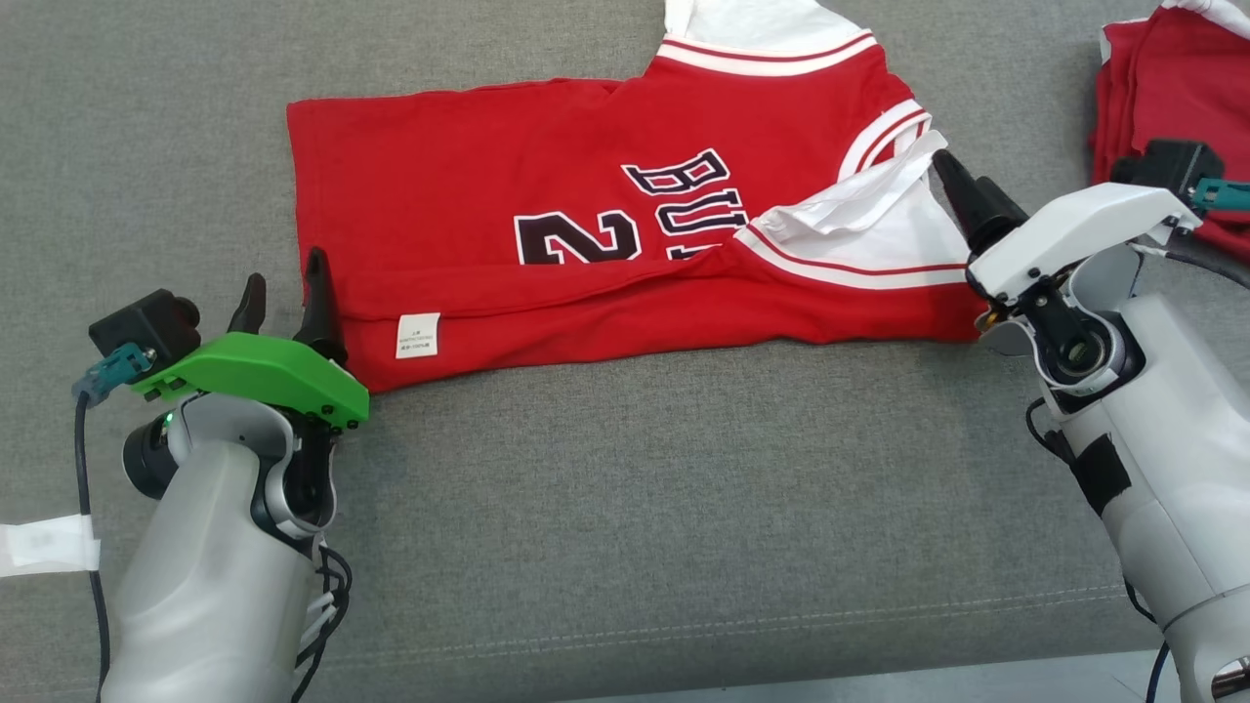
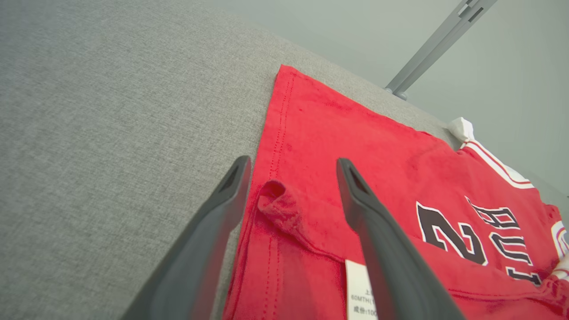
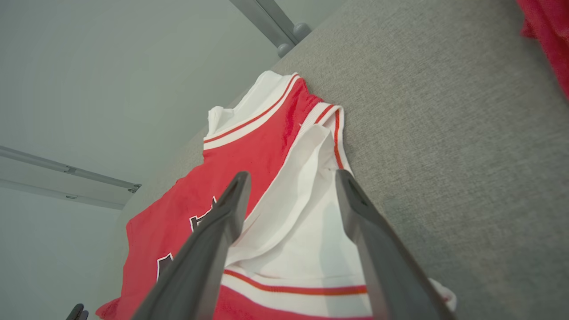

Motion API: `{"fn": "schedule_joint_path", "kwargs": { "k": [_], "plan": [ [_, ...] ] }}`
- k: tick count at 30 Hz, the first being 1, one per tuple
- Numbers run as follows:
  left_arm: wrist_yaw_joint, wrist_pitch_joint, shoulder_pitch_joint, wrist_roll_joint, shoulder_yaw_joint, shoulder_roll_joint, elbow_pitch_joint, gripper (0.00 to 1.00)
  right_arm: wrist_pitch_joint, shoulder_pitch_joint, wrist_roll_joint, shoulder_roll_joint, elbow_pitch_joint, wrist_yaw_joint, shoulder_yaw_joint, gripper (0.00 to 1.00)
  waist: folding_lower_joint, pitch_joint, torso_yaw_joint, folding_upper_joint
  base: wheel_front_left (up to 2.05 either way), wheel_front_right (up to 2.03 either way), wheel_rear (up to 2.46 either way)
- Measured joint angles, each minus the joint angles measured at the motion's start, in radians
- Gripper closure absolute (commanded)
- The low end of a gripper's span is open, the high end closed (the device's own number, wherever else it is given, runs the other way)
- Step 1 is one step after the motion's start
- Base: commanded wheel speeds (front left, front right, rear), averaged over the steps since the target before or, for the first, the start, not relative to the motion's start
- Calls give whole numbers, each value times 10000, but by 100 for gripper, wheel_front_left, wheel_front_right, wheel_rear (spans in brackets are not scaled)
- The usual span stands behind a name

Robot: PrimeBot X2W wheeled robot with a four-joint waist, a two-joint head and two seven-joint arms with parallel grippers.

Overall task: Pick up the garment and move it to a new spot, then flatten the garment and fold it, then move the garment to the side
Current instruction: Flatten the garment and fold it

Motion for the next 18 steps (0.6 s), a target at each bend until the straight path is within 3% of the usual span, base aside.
{"fn": "schedule_joint_path", "kwargs": {
  "k": [3, 14, 18],
  "plan": [
    [-8, -151, -6, -4, 58, 21, 25, 0, -303, -172, 25, -12, 153, 50, -259, 0, 0, -40, 5, 0, 0, 0, 0],
    [-449, -541, 828, -366, 447, -69, 155, 0, -911, 100, -15, -274, 430, 890, -107, 0, 0, -394, -4, 0, 0, 0, 0],
    [-537, -545, 1303, -662, 541, -117, 194, 0, -1062, 489, -92, -320, 453, 972, -12, 0, 0, -526, -11, 0, 0, 0, 0]
  ]
}}
